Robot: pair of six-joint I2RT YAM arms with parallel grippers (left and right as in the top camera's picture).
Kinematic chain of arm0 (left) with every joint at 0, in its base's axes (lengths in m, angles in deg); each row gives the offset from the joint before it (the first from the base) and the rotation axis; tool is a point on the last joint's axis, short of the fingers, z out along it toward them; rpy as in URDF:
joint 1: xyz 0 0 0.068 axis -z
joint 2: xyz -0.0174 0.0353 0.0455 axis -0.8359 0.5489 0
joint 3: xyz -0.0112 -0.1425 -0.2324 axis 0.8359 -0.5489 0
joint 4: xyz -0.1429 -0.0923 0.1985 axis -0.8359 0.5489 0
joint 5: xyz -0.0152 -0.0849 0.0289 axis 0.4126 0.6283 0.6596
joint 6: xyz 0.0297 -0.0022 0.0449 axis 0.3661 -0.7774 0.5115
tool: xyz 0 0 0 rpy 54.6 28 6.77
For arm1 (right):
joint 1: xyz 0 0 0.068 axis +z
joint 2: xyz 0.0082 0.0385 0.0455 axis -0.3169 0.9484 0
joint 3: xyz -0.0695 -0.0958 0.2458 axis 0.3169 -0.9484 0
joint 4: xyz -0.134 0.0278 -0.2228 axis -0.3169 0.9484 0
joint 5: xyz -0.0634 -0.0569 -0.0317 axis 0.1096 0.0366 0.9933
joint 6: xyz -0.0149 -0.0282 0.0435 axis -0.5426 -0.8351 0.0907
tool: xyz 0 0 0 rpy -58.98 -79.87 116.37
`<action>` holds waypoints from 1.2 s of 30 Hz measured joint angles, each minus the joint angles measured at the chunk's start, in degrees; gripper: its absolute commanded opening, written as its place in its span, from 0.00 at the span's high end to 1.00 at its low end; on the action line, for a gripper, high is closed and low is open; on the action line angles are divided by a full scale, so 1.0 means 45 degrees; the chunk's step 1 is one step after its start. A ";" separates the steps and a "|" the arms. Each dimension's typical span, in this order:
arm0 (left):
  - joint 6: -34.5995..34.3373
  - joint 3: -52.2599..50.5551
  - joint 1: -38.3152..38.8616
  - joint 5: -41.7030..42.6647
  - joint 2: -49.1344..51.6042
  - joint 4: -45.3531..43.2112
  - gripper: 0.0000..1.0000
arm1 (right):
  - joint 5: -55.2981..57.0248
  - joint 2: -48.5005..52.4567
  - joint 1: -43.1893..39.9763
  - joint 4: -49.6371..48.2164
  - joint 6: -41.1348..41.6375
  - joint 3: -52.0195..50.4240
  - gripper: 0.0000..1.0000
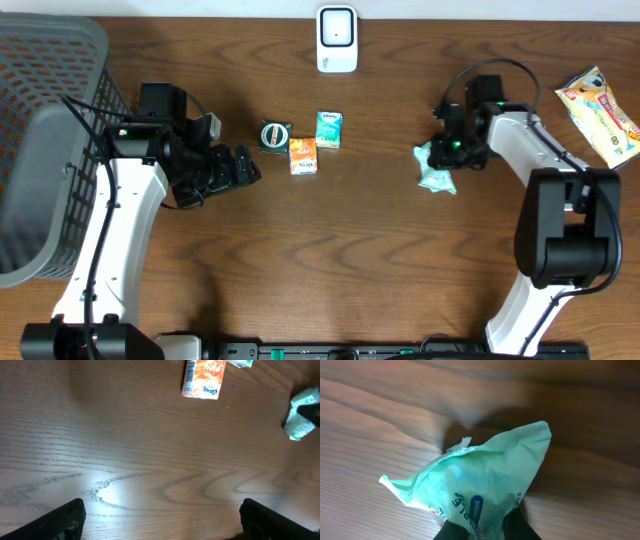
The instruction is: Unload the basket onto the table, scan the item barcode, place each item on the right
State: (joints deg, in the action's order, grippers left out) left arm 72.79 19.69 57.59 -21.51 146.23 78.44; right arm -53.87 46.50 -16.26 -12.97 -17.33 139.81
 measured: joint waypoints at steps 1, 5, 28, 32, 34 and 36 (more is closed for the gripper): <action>0.0000 0.0000 -0.0005 -0.0005 0.0000 0.0000 0.02 | -0.0112 0.0000 0.0160 -0.0024 0.0185 0.0073 0.99; 0.0000 0.0000 -0.0005 0.0000 0.0000 0.0000 0.02 | -0.0427 0.0005 0.0806 -0.0481 0.1248 0.1015 0.99; 0.0000 0.0000 -0.0005 -0.0010 0.0000 -0.0005 0.02 | 0.3954 0.0005 0.4731 -1.1633 0.4240 0.2900 0.99; 0.0000 0.0000 -0.0005 -0.0005 0.0000 -0.0005 0.02 | 0.4590 0.0311 0.4770 -1.2910 0.4313 0.3172 0.99; 0.0000 0.0000 0.0000 -0.0005 0.0000 0.0000 0.02 | 0.4838 0.0855 0.4697 -1.3012 0.4323 0.3750 0.99; 0.0000 0.0000 -0.0005 -0.0005 0.0000 -0.0005 0.02 | 0.5003 0.1593 0.4648 -1.2871 0.4347 0.4478 0.99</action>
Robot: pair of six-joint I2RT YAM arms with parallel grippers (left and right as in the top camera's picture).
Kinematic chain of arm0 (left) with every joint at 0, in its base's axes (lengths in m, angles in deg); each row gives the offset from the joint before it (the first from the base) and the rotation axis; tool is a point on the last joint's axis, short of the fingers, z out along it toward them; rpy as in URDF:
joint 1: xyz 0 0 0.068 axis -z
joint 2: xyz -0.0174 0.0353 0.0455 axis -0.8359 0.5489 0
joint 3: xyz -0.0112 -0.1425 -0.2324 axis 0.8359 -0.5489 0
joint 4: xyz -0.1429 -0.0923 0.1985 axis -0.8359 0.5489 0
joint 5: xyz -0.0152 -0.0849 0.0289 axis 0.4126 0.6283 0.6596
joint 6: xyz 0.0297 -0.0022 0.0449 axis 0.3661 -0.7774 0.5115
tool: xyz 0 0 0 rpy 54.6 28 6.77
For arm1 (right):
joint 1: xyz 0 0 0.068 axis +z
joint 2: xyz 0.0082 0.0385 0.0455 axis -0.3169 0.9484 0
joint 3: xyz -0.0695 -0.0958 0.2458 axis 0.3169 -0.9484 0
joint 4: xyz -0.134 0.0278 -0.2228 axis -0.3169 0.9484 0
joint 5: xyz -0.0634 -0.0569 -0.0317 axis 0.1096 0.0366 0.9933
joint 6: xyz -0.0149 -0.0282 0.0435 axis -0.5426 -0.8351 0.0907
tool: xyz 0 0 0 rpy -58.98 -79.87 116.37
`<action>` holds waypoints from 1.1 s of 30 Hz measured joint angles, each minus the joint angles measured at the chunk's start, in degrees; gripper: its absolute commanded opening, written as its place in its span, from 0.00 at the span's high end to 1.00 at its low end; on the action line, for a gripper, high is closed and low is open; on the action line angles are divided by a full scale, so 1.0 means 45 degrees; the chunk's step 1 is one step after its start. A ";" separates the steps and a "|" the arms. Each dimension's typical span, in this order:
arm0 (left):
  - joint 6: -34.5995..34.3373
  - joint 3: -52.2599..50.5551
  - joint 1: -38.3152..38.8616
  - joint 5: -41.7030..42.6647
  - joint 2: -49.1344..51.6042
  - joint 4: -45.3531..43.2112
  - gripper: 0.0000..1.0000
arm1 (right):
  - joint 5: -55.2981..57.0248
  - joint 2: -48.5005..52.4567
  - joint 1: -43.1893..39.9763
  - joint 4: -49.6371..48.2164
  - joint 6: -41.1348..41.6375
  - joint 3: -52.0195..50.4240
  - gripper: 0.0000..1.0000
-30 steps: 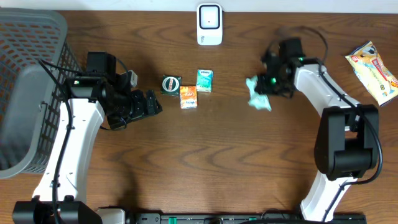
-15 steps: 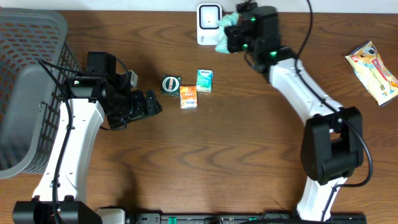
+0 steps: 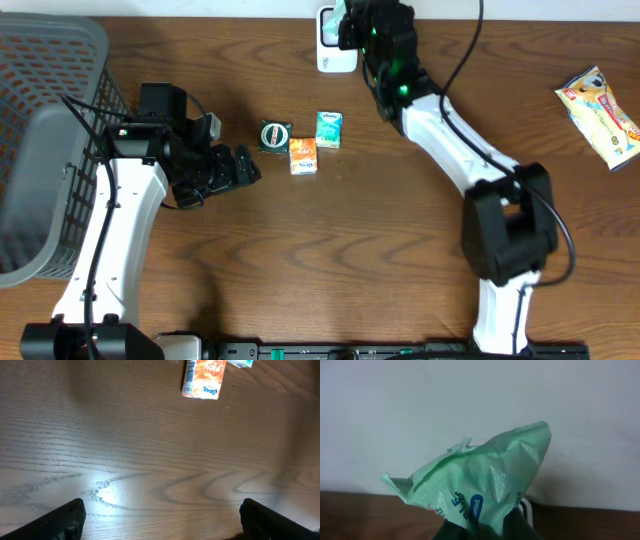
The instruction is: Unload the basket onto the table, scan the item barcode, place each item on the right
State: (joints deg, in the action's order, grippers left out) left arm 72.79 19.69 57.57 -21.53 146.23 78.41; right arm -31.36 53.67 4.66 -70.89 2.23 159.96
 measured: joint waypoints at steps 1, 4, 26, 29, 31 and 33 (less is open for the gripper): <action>0.0000 0.0000 0.0005 0.0000 0.0000 0.0005 0.02 | 0.0083 0.0447 -0.0024 0.0238 0.0010 0.0471 0.99; 0.0000 0.0000 0.0000 0.0005 0.0000 0.0005 0.02 | 0.0146 0.2045 -0.0078 0.1404 0.0000 0.2351 0.99; 0.0000 0.0000 0.0000 0.0005 0.0000 0.0005 0.02 | 0.0753 0.4541 -0.0257 0.4294 -0.0913 0.6232 0.99; 0.0000 0.0000 0.0000 0.0005 0.0000 0.0005 0.02 | 0.0758 0.4541 -0.0403 0.4673 -0.0787 0.6232 0.99; 0.0000 0.0000 0.0000 0.0005 0.0000 0.0005 0.02 | 0.0758 0.4541 -0.0529 0.4969 -0.0675 0.6232 0.99; 0.0000 0.0000 0.0000 0.0000 0.0000 0.0005 0.03 | 0.0753 0.4483 -0.0709 0.5435 -0.0481 0.6232 0.99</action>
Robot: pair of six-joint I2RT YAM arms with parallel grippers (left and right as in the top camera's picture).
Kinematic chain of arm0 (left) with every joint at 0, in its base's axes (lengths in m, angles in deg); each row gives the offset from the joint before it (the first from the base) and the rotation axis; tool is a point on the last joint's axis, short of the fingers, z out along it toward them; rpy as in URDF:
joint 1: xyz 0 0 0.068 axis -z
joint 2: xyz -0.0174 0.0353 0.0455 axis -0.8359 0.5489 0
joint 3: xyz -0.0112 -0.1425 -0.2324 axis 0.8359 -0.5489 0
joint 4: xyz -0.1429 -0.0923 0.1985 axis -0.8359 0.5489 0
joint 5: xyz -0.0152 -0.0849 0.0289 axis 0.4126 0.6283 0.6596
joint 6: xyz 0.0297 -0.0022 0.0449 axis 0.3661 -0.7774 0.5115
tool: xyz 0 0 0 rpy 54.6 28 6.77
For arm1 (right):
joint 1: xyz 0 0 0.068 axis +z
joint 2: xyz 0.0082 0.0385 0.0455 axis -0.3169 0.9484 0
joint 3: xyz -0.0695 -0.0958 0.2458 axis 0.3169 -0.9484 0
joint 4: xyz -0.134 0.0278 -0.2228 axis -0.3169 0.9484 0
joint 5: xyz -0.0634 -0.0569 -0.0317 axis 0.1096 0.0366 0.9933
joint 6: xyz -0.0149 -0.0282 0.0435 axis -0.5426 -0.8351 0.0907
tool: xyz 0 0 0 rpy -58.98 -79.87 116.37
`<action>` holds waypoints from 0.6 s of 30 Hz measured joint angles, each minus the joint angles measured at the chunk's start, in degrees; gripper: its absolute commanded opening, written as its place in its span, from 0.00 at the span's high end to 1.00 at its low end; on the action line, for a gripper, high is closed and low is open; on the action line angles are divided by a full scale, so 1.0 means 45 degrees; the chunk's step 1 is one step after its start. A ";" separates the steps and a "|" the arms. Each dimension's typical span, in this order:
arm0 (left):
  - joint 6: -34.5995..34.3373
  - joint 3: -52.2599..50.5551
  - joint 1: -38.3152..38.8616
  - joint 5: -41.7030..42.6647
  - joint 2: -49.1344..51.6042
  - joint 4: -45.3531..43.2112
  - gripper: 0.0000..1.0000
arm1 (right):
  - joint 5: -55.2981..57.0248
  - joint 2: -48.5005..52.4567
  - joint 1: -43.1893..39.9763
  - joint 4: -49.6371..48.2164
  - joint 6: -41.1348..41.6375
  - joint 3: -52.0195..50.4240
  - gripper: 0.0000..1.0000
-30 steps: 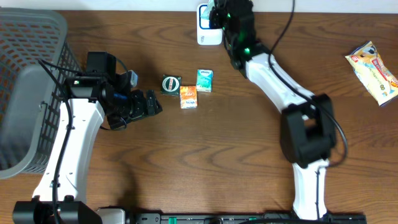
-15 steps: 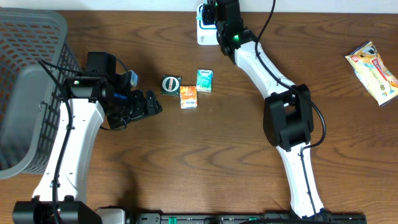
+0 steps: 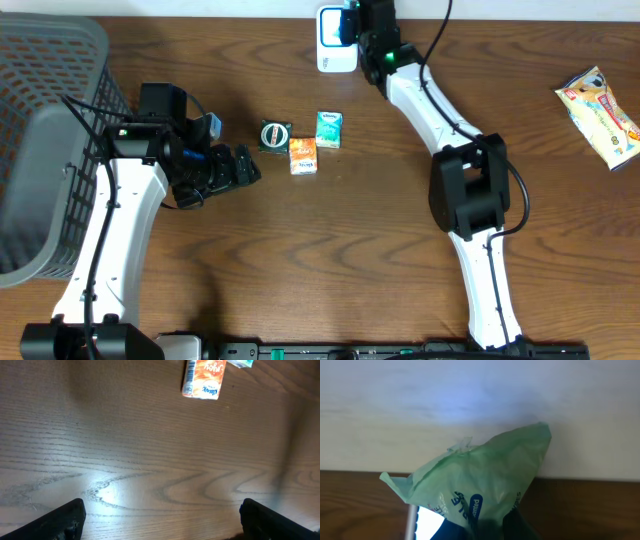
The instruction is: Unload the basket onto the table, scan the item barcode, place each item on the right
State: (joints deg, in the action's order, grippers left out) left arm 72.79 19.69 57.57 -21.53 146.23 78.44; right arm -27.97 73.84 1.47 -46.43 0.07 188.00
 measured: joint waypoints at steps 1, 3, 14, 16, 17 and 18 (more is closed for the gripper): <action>-0.0005 0.0000 0.0000 0.0005 0.0000 0.0000 0.02 | 0.0005 -0.0034 -0.0083 0.0262 0.0063 0.0000 0.99; 0.0000 0.0000 0.0000 0.0005 0.0000 0.0000 0.02 | 0.0000 -0.0214 -0.0345 0.1015 0.0170 0.0000 0.99; 0.0000 0.0000 0.0000 0.0005 0.0000 0.0000 0.02 | 0.0248 -0.2419 -0.3803 0.6878 -0.1112 0.0219 0.99; 0.0000 0.0000 0.0000 0.0005 0.0000 0.0000 0.02 | 0.0335 -0.2506 -0.4609 0.8126 -0.1802 0.0223 0.99; 0.0000 0.0000 0.0000 0.0005 0.0000 0.0000 0.02 | 0.0379 -0.2506 -0.4915 0.8500 -0.2035 0.0199 0.99; 0.0000 0.0000 0.0000 0.0005 0.0000 0.0000 0.02 | 0.0389 -0.2501 -0.5289 0.8864 -0.2307 0.0102 0.99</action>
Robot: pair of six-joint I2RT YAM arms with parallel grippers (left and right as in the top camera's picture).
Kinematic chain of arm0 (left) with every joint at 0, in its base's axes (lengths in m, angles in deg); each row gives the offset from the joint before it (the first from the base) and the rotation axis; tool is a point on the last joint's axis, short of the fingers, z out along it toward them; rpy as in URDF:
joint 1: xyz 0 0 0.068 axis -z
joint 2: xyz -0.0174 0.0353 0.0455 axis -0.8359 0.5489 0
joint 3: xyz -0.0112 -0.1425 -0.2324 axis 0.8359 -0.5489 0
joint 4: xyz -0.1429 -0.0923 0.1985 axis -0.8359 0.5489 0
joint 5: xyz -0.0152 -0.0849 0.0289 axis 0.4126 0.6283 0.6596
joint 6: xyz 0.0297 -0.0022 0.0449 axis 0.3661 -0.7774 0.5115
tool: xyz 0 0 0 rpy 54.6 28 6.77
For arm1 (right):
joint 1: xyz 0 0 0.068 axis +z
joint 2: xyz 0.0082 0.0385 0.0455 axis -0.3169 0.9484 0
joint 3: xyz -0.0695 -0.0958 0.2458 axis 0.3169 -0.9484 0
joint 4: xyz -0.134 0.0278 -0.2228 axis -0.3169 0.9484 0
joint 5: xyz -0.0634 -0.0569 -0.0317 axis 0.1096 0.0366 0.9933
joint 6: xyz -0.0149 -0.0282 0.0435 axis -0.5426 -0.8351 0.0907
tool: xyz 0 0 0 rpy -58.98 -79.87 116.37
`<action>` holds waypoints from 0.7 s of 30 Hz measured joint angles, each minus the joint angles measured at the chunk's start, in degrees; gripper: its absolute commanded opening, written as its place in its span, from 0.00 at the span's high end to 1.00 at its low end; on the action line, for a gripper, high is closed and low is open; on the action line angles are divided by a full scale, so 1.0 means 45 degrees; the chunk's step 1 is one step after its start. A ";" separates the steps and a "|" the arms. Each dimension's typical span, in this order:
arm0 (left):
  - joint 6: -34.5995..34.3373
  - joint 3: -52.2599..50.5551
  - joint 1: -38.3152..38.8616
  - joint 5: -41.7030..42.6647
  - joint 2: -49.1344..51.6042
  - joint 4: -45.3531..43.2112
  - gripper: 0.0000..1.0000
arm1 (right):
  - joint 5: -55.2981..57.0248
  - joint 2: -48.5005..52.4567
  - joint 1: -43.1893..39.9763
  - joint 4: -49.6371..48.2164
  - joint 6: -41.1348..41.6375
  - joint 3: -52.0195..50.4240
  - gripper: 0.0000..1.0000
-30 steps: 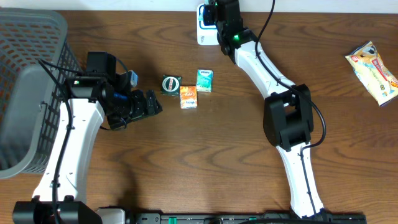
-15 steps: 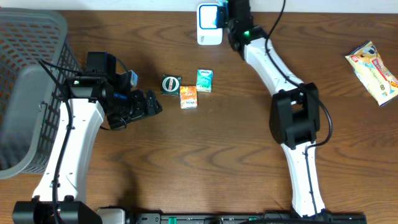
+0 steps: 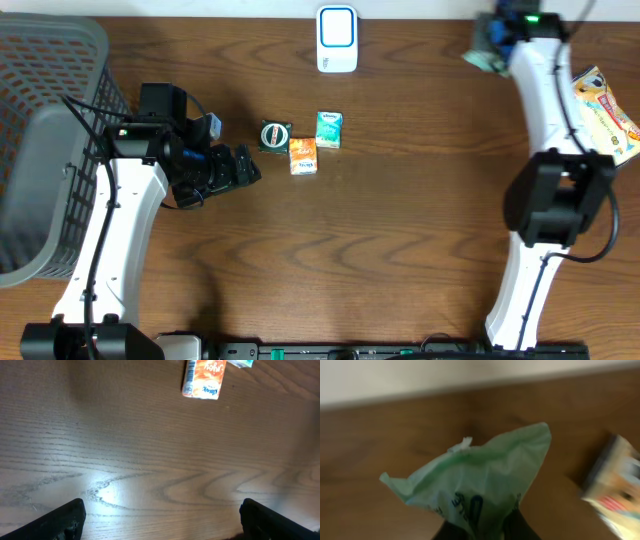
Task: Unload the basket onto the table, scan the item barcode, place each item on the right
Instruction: 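Carry the pouch to the right table edge and release it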
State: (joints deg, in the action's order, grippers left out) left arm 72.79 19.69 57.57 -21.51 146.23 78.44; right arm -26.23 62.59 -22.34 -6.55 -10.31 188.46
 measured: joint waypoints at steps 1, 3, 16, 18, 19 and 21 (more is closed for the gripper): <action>0.0000 0.0000 0.0000 0.0000 0.0000 0.0000 0.02 | 0.0034 0.0000 -0.0350 0.0316 -0.0214 -0.0151 0.99; 0.0000 0.0000 0.0000 0.0000 0.0000 0.0000 0.02 | 0.0000 0.0000 -0.0923 0.0627 -0.0471 -0.0408 0.98; 0.0000 0.0000 0.0000 0.0000 0.0000 0.0000 0.02 | -0.0481 0.0000 -0.3623 0.0442 -0.0821 -0.3235 0.01; 0.0000 0.0000 0.0000 -0.0005 0.0000 0.0000 0.02 | -0.0602 0.0000 -0.3677 0.0471 -0.0709 -0.3487 0.01; -0.0005 0.0000 0.0000 -0.0005 0.0000 0.0000 0.02 | -0.0767 0.0000 -0.3672 0.0510 -0.0670 -0.3565 0.01; 0.0000 0.0000 0.0000 -0.0005 0.0000 0.0000 0.02 | -0.1141 0.0000 -0.3628 0.0539 -0.0656 -0.3575 0.06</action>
State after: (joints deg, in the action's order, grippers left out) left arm 72.79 19.69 57.57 -21.53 146.23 78.44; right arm -31.36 62.59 -38.66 -4.12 -13.26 172.38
